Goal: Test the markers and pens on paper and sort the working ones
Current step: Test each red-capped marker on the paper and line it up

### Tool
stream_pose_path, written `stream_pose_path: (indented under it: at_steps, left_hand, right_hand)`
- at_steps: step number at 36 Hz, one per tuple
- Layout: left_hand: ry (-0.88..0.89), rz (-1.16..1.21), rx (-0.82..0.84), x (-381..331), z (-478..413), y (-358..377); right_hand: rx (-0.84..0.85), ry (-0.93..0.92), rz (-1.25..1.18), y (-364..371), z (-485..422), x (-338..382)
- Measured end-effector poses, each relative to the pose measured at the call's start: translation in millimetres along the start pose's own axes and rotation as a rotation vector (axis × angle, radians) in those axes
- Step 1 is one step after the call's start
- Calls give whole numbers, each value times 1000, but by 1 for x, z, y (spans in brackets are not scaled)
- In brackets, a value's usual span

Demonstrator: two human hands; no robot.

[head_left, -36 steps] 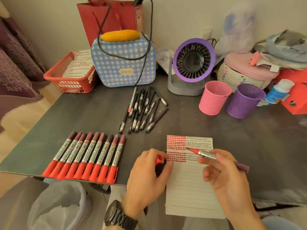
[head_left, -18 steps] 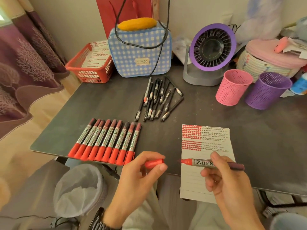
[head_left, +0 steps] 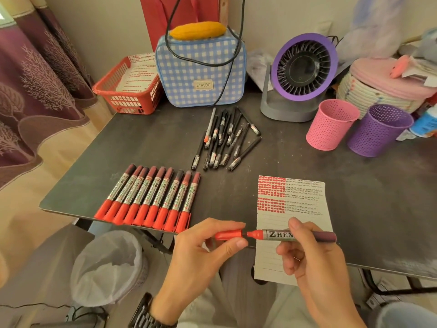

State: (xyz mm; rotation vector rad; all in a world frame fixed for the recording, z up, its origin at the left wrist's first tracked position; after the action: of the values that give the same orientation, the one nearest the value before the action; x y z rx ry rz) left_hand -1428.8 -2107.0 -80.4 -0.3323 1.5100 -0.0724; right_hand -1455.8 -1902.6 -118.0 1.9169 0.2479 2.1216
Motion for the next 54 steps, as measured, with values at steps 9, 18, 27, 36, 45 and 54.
stream_pose_path:
  at_steps: [9, 18, 27, 36, 45, 54]
  left_hand:
    - [6, 6, 2, -1, 0, 1]
    - [66, -46, 22, -11, 1, 8]
    - [121, -115, 33, -19, -4, 9]
    - [196, -219, 37, -20, -5, 7]
    - [196, -303, 82, -16, -2, 7]
    - [-229, 792, 83, -2, -23, -6]
  right_hand:
    - [1, -4, -19, 1, 2, 2]
    - [29, -22, 15, 6, 2, 2]
    - [167, -95, 79, 19, 1, 10]
    - [302, 13, 99, 20, -7, 1]
    - [682, -135, 643, 28, -2, 15]
    - [506, -48, 339, 32, 0, -4]
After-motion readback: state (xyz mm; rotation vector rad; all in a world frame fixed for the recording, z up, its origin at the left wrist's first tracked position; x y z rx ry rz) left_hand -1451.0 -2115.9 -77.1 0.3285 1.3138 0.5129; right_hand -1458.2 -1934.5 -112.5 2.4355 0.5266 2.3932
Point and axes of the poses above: each hand's wrist, its own z-axis away from the middle knuckle, its own y-axis out of the palm, x = y × z, the point moved 10 cm from there along -z, towards the middle knuckle, and after that the axes turned 12 degrees about -y, right-handed, at the moved point
